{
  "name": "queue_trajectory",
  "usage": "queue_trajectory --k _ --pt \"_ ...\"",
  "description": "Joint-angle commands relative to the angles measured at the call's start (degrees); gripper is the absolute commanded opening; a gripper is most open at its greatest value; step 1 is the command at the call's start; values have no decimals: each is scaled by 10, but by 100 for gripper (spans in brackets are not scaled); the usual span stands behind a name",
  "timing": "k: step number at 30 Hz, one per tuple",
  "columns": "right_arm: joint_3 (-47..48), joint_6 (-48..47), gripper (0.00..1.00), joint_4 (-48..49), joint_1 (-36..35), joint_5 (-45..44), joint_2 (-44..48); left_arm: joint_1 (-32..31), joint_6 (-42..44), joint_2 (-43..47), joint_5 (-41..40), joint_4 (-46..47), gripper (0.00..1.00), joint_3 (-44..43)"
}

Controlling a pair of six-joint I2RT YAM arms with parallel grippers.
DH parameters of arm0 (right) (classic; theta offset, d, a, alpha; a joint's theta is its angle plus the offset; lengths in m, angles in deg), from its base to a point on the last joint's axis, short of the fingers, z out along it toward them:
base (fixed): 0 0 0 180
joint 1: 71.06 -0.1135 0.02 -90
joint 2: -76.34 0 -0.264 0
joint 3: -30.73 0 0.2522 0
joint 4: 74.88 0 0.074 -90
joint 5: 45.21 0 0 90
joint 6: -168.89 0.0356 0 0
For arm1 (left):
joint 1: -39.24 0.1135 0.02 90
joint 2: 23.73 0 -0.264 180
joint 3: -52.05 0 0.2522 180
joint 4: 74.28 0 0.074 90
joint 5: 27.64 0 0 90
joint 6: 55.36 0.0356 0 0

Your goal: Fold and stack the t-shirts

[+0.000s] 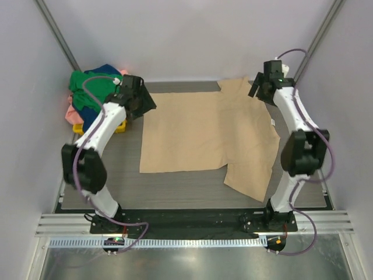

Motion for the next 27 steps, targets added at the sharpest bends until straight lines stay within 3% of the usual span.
queue_trajectory --k 1,4,5,7,11,18,27 --pt "-134 48 86 0 2 -18 200 1 -3 124 -13 26 64 158" --pt "-288 93 88 -17 2 4 336 1 -19 233 -10 44 63 300" --pt "-361 111 93 -25 2 5 367 1 -22 256 -11 47 63 327" --pt "-424 137 100 -36 3 24 430 1 -31 316 -27 41 61 382" --pt "-546 188 100 -74 2 67 571 2 -51 394 -40 40 57 501" --pt "-572 214 100 -133 3 6 663 2 -74 432 -43 75 57 588" --pt "-596 307 100 -175 3 -54 631 3 -89 346 22 197 49 638"
